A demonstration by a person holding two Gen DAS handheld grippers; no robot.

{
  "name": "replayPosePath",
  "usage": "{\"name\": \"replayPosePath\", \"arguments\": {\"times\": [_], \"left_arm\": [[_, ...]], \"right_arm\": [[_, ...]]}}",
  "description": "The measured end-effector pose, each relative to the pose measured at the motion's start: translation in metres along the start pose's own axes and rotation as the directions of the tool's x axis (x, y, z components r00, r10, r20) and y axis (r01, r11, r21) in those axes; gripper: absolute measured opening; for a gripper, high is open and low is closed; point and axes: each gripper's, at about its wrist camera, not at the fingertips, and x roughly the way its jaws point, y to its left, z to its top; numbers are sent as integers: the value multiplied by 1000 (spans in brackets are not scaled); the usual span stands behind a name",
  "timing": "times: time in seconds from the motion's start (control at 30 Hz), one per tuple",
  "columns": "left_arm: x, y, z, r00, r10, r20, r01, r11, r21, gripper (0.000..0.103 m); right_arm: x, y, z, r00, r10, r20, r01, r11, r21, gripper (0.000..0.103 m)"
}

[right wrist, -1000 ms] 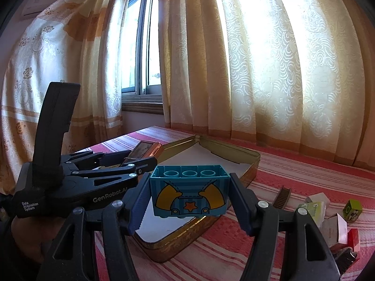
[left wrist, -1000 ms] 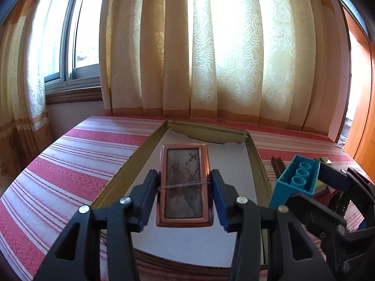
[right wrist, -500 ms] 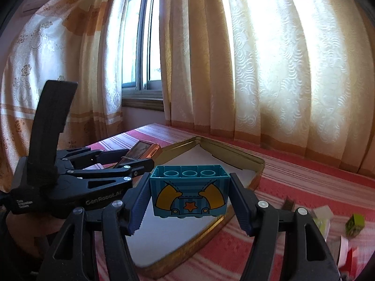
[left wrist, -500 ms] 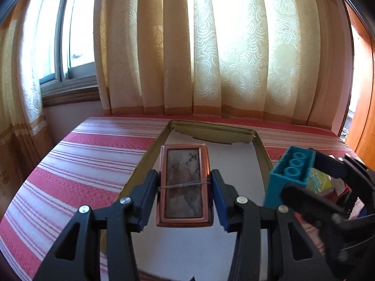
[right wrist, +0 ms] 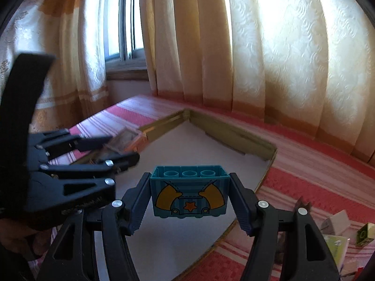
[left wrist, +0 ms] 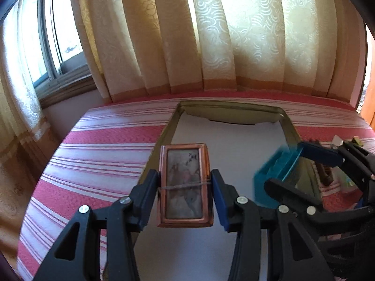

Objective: Organize rigid objects
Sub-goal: 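Lower the frame into the gold tin and open left gripper while right releases the brick there, then grasp the black brush-like object with the right gripper and lift it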

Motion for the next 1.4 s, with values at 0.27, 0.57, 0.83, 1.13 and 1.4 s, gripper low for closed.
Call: {"name": "replayPosePath", "arguments": {"times": [0.27, 0.57, 0.83, 1.13, 1.4], "left_arm": [[-46, -4, -12, 991, 11, 130, -6, 999, -39, 98], [-97, -70, -47, 962, -128, 242, 130, 992, 10, 103], [-90, -125, -53, 958, -218, 187, 211, 976, 59, 103], [-86, -138, -54, 960, -227, 162, 217, 973, 80, 103], [-87, -147, -54, 956, -253, 151, 239, 965, 105, 103]], "right_arm": [[-37, -18, -16, 998, -47, 35, 45, 997, 55, 83], [-152, -49, -73, 978, -161, 131, 148, 983, 105, 83], [-182, -99, -122, 944, -328, 27, 311, 916, 253, 83], [-153, -118, -132, 964, -253, -82, 266, 912, 313, 51], [-163, -119, -134, 978, -206, -28, 203, 920, 334, 34]]}}
